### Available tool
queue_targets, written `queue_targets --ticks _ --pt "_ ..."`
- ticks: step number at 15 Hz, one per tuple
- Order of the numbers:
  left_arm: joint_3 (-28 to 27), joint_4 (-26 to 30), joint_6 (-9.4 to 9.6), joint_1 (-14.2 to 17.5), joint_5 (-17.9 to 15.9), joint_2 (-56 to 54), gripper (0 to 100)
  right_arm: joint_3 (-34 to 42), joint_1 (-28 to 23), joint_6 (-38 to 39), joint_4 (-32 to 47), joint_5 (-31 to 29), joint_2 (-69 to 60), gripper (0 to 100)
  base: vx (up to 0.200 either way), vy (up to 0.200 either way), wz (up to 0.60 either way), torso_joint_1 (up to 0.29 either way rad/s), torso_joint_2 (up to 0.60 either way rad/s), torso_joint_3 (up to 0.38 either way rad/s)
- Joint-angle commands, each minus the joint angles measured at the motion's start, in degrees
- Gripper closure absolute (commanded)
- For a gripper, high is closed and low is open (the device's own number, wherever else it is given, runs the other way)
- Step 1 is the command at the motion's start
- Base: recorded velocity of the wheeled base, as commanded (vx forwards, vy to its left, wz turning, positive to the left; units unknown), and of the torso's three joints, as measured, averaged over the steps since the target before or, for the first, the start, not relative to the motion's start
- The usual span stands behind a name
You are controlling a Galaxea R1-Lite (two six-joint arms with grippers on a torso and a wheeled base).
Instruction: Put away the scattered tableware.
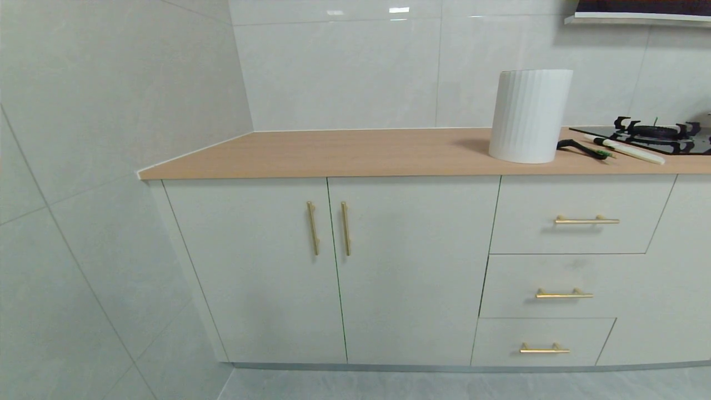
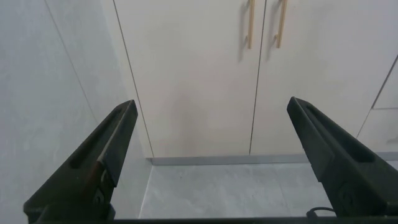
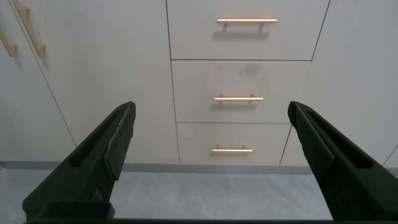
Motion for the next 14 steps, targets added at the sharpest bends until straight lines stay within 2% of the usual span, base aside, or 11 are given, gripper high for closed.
queue_targets --ticks 1,2,3,4,11,14 --pt "0.0 0.1 0.41 0.0 0.0 0.0 0 0.0 0.0 0.1 0.1 -0.1 0.1 0 0.0 0.0 0.0 0.0 0.0 0.0" --pt "0.0 0.1 -0.21 0.0 0.0 0.0 0 0.0 0.0 0.1 0.1 0.0 0.1 0 0.0 0.0 0.0 0.0 0.0 0.0" --pt "0.0 0.0 -1.62 0.0 0.0 0.0 0 0.0 0.0 0.1 0.1 0.0 0.1 0 0.0 0.0 0.0 0.0 0.0 0.0" --pt "0.0 0.0 -2.06 0.0 0.1 0.0 0 0.0 0.0 0.1 0.1 0.1 0.1 0 0.0 0.0 0.0 0.0 0.0 0.0" --pt "0.0 0.0 -1.97 0.0 0.1 0.0 0 0.0 0.1 0.6 0.1 0.2 0.1 0 0.0 0.0 0.0 0.0 0.0 0.0" --pt "0.0 0.0 -1.97 0.0 0.1 0.0 0 0.0 0.1 0.8 0.1 0.2 0.1 0 0.0 -0.2 0.0 0.001 0.0 0.005"
